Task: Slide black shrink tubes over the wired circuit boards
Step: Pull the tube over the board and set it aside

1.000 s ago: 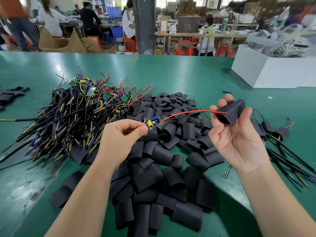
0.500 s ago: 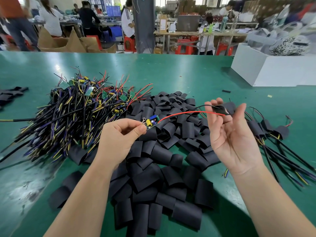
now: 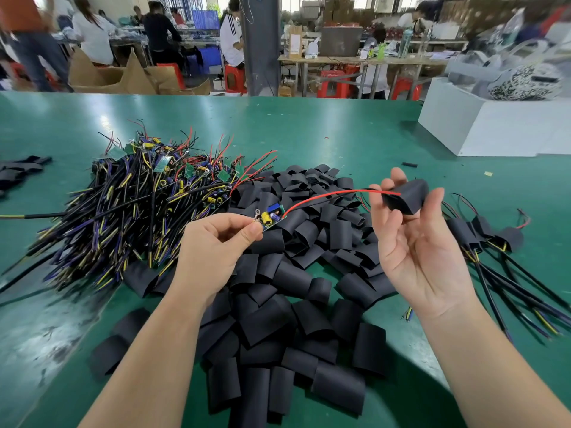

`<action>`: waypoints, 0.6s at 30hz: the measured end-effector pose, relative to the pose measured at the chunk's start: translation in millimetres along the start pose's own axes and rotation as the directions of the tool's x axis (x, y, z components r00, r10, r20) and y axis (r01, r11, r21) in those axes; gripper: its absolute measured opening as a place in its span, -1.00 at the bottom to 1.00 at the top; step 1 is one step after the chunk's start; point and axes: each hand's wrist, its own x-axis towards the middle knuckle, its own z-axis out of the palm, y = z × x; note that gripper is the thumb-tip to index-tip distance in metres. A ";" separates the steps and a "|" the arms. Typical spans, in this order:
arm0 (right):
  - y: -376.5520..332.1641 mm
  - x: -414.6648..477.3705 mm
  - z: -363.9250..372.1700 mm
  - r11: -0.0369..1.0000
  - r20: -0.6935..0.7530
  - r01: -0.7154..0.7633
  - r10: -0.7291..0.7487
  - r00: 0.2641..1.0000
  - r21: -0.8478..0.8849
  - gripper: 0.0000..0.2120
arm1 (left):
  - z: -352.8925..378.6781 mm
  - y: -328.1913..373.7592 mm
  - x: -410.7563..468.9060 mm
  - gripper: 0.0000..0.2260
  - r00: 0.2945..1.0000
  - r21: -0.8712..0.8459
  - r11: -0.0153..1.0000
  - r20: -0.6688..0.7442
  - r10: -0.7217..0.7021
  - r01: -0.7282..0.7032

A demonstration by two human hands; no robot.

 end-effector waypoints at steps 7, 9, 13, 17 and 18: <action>-0.3 1.0 1.9 0.999 -0.056 0.036 -0.035 0.998 0.025 -0.55 | 0.6 1.2 -0.5 -0.89 1.000 0.051 0.999 -0.006 -0.004 0.004; -1.3 1.1 1.1 0.998 -0.060 0.037 -0.035 0.998 0.041 -0.54 | 0.5 1.1 -0.6 -0.90 1.000 0.056 0.998 -0.009 -0.007 0.008; -1.7 1.1 -0.4 0.998 -0.041 0.029 -0.027 0.999 0.047 -0.51 | 0.2 1.1 -0.8 -0.89 1.000 0.058 0.998 -0.008 -0.008 0.008; -0.3 1.6 0.7 0.998 -0.086 0.061 -0.061 0.994 -0.011 -0.61 | 0.1 1.5 -0.6 -0.89 1.000 0.052 0.999 -0.021 -0.013 0.014; -0.1 1.6 0.8 0.997 -0.100 0.072 -0.074 0.992 -0.029 -0.62 | 0.0 1.6 -0.5 -0.90 1.000 0.050 0.999 -0.026 -0.015 0.016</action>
